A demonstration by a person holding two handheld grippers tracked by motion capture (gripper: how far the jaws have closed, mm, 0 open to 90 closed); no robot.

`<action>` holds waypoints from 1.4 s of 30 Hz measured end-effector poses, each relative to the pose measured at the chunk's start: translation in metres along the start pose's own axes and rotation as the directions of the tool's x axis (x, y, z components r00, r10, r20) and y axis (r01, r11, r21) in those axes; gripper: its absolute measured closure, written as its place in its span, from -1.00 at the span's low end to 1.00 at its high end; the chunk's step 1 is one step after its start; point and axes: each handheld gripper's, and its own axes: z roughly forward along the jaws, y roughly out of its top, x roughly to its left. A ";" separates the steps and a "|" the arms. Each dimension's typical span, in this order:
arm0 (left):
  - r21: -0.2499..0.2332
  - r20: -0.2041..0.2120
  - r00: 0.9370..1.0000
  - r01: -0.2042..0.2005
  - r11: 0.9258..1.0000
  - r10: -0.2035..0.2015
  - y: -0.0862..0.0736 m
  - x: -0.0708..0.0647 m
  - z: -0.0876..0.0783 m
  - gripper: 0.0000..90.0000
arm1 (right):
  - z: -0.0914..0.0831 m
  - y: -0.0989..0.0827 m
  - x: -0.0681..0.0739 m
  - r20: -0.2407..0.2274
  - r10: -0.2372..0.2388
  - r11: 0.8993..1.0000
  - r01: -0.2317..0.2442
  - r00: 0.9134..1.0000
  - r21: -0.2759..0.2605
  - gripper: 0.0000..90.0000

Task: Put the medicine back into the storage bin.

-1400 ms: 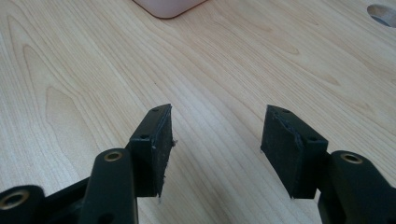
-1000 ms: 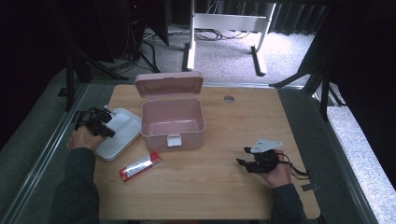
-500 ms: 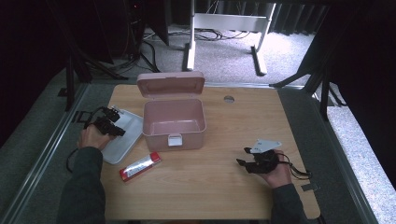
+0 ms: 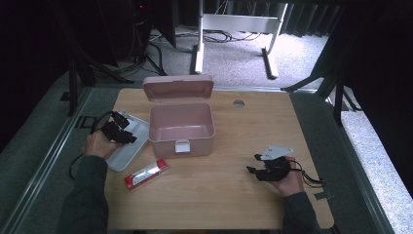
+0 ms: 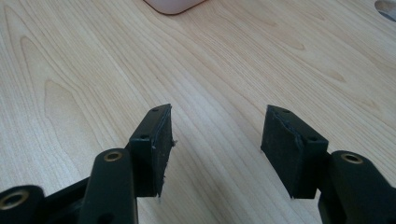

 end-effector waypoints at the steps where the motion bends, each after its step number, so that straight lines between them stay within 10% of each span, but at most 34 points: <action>1: -0.001 0.000 1.000 -0.012 1.000 0.012 0.000 -0.003 -0.001 0.50 | 0.000 0.000 0.000 -0.001 0.000 1.000 0.000 1.000 0.000 -0.06; 20: -0.038 0.063 0.987 -0.145 0.989 0.148 0.004 -0.058 -0.017 0.34 | 0.001 -0.001 0.000 -0.006 0.002 1.000 -0.002 1.000 0.007 -0.07; 42: 0.084 0.102 0.966 -0.248 0.965 0.239 -0.007 -0.101 -0.012 0.16 | 0.002 -0.001 0.001 -0.011 -0.003 1.000 0.003 1.000 0.009 -0.08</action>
